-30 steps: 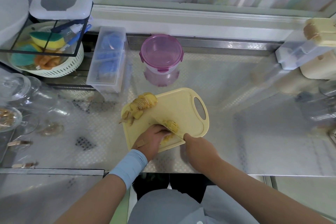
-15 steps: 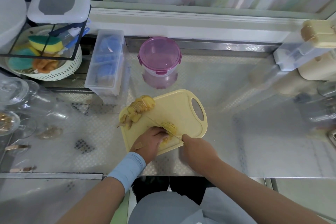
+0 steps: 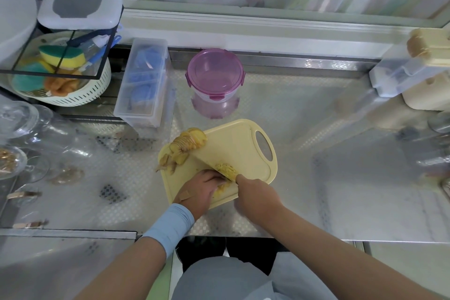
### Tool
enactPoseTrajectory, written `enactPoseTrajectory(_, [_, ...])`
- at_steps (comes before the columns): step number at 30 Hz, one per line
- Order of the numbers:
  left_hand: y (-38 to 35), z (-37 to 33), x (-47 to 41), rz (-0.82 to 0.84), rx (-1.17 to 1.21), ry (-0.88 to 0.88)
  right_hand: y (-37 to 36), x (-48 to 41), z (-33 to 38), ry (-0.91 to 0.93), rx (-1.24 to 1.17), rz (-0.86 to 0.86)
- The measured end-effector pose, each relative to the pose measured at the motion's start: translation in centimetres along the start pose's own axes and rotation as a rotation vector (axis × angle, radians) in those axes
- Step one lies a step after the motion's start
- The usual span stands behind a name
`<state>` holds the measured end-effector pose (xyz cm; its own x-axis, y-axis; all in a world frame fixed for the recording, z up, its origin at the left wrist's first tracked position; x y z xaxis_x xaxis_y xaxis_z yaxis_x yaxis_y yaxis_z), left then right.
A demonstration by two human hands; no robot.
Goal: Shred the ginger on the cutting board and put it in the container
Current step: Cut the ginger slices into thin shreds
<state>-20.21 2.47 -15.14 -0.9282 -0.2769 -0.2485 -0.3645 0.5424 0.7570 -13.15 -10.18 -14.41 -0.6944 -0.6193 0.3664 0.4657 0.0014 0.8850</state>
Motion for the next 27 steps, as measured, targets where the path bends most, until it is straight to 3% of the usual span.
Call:
enactPoseTrajectory(9, [0.5,-0.4,-0.2,-0.038,-0.015,-0.022,0.4,2.4,-2.0,0.023,0.046,-0.015])
enactPoseTrajectory(16, [0.4,-0.5,-0.1,0.001,0.010,0.008,0.1,-0.1,0.8,0.006,0.009,0.019])
enactPoseTrajectory(22, [-0.2,-1.4,0.2,0.022,-0.098,-0.138,-0.1,-0.1,0.6,0.010,0.008,0.009])
enactPoseTrajectory(27, [-0.3,-0.7,0.7,0.008,-0.133,-0.082,0.1,-0.2,0.6,0.012,-0.002,0.007])
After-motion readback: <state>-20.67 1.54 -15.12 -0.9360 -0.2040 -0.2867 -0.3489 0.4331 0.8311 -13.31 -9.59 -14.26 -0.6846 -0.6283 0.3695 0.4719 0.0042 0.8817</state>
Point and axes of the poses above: each hand's wrist, its own x-axis away from the middle knuckle, its own y-axis out of the back of the hand, z = x × y, the point moved 8 cm from there along -x, towards the middle knuckle, and after that the axes turned 13 degrees about -z, right-handed, at the moved point
